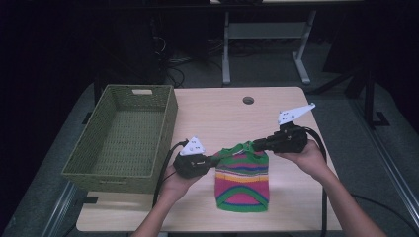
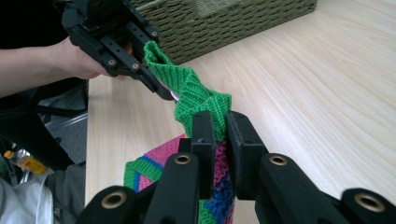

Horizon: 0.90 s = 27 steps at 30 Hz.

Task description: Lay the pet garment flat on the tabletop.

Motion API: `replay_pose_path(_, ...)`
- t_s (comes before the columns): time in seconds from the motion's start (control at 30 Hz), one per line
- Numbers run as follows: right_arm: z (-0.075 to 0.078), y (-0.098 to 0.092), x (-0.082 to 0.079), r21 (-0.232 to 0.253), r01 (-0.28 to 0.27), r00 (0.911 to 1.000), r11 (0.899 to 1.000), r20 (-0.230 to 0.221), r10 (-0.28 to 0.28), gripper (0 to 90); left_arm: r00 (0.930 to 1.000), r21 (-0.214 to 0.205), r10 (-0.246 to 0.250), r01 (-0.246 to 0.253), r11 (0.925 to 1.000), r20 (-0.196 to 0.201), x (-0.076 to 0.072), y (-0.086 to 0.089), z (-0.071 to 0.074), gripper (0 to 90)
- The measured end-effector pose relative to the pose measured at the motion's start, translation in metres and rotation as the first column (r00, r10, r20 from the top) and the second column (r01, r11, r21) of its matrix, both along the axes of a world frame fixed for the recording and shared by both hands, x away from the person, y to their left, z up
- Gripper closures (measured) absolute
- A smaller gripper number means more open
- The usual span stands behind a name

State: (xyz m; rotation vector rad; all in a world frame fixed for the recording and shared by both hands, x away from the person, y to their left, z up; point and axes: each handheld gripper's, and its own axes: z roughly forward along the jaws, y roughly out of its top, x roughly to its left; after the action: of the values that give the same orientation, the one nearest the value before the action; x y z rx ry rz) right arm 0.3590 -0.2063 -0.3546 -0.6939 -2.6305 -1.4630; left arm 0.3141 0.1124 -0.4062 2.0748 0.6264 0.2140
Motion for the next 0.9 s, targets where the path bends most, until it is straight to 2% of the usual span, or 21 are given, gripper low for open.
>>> replay_pose_path(0.37, -0.011, -0.001, 0.021, -0.007, 0.043, 0.999, 0.999, -0.011, -0.043, 81.4, 0.9983, 0.03, 0.048, -0.047, 0.9985, -0.032, 0.02, -0.003, -0.001, 81.5)
replay_pose_path(0.5, -0.014, -0.001, 0.026, -0.013, 0.056, 0.9983, 0.998, -0.016, -0.056, 81.4, 0.9973, 0.03, 0.066, -0.065, 0.9975, -0.032, 0.025, -0.004, 0.0, 81.6)
replay_pose_path(0.67, -0.017, -0.003, 0.032, -0.015, 0.082, 0.9964, 0.997, -0.02, -0.082, 81.5, 0.9959, 0.052, 0.082, -0.08, 0.9954, -0.037, 0.033, -0.008, -0.001, 81.5)
replay_pose_path(0.9, -0.025, -0.002, 0.044, -0.019, 0.122, 0.9924, 0.992, -0.017, -0.122, 82.0, 0.989, 0.052, 0.132, -0.129, 0.9903, -0.066, 0.046, -0.009, -0.011, 81.5)
